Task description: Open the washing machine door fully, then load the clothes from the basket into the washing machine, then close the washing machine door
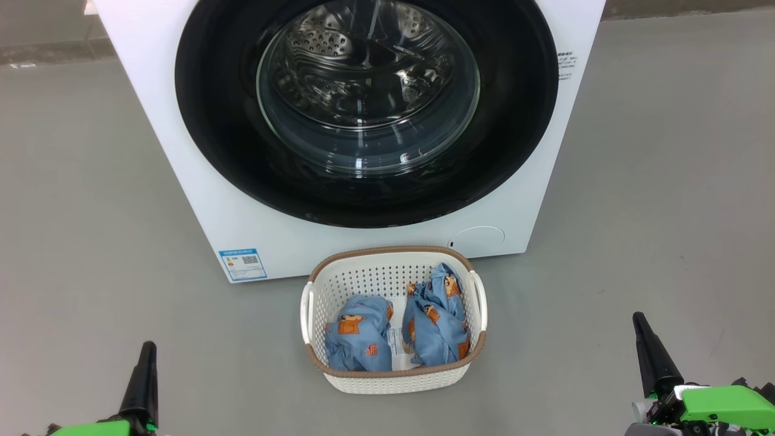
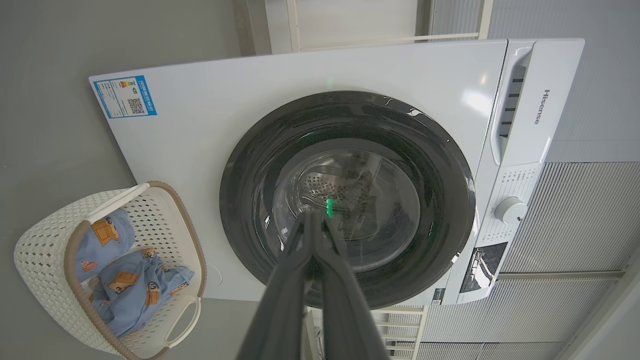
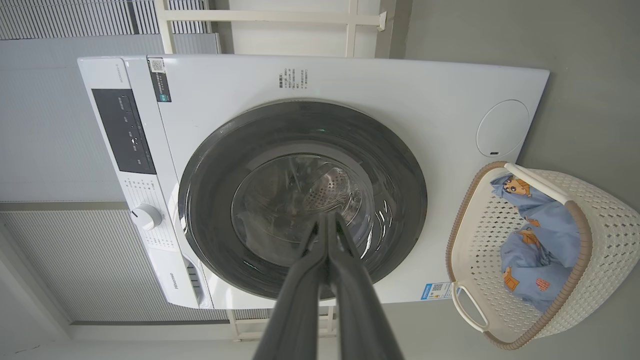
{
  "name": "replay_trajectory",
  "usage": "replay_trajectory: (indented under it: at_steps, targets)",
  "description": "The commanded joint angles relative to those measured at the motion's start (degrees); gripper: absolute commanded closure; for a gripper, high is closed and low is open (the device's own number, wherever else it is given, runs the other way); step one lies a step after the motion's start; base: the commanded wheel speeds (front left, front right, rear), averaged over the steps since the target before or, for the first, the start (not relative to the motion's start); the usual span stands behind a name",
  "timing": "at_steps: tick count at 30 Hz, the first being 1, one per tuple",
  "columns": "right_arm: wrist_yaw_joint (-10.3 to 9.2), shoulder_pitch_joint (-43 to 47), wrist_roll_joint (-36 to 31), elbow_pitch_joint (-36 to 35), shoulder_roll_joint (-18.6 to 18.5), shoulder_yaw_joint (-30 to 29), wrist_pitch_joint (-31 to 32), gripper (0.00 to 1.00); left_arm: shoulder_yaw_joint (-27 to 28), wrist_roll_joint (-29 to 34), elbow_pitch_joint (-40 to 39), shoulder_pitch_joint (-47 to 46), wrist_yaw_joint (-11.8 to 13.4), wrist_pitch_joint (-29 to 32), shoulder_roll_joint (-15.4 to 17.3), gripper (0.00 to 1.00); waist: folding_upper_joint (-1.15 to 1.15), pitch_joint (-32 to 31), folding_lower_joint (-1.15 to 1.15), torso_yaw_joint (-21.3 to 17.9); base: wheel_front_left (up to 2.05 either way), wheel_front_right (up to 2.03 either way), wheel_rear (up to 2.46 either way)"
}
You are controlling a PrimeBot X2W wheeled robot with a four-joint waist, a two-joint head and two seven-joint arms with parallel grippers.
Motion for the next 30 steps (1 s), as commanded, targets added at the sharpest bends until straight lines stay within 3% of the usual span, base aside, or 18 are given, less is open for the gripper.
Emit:
replay_trajectory:
  at_steps: [1, 14, 15, 24, 30]
  targets:
    - [-0.06, -2.4, -0.3, -1.4, -0.2, 1.3, 0.4, 1.00, 1.9, 0.3, -1.1, -2.3, -0.6, 0.4, 0.9, 1.00, 0.00, 0.0, 0.00, 0.0, 0.00, 0.00, 0.00]
    - [-0.06, -2.4, -0.3, -1.4, -0.2, 1.3, 0.4, 1.00, 1.9, 0.3, -1.1, -2.3, -0.6, 0.4, 0.9, 1.00, 0.00, 0.0, 0.00, 0.0, 0.00, 0.00, 0.00]
    - [0.00, 0.0, 0.0, 0.0, 0.0, 0.0, 0.0, 0.00, 0.0, 0.0, 0.0, 0.0, 0.0, 0.0, 0.0, 0.00, 0.00, 0.0, 0.00, 0.0, 0.00, 0.00, 0.00]
    - [0.00, 0.6, -0.5, 0.2, 0.1, 0.0, -0.8, 0.00, -1.1, 0.2, 0.5, 0.1, 0.0, -1.1, -0.3, 0.00, 0.00, -0.1, 0.12, 0.0, 0.00, 0.00, 0.00]
    - [-0.01, 0.8, -1.1, -0.6, -0.1, 0.1, -1.7, 0.00, -2.0, 0.5, 0.0, -0.3, 0.0, -2.2, -0.2, 0.00, 0.00, 0.0, 0.00, 0.0, 0.00, 0.00, 0.00]
